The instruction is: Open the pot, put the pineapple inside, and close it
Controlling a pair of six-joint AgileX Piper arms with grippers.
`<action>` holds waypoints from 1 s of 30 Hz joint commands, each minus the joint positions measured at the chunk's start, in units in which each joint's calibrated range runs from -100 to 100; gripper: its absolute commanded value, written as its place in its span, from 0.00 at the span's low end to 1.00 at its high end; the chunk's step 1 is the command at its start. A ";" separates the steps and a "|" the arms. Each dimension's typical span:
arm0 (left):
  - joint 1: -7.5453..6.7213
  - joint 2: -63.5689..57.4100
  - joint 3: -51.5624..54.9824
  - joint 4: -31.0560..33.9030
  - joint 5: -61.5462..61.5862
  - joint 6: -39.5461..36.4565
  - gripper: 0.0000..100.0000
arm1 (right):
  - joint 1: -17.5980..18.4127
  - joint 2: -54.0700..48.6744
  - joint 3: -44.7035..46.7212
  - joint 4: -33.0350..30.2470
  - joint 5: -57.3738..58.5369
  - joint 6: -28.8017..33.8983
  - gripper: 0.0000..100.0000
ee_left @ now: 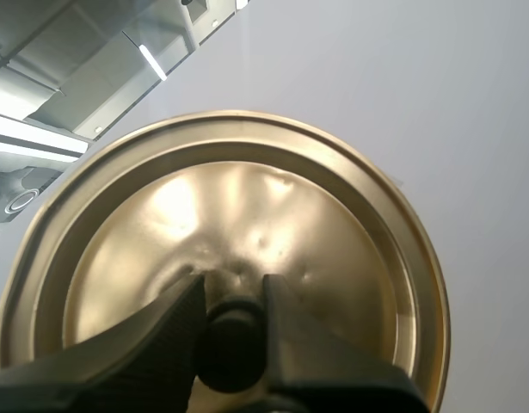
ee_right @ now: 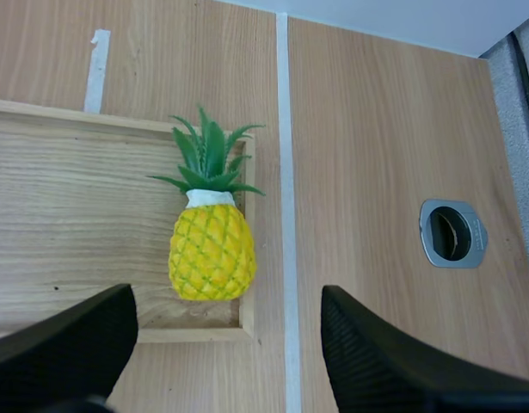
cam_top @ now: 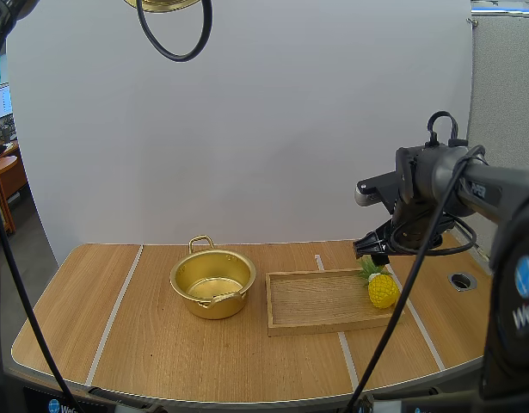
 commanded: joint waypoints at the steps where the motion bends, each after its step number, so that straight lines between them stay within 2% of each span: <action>1: -0.13 -0.37 -0.54 0.52 -1.92 -0.72 0.00 | -0.94 2.41 -0.40 2.30 -2.47 -2.71 1.00; 30: -0.13 -0.37 -0.54 0.52 -2.06 -0.72 0.00 | -0.94 18.24 -0.40 2.75 -16.47 -3.85 1.00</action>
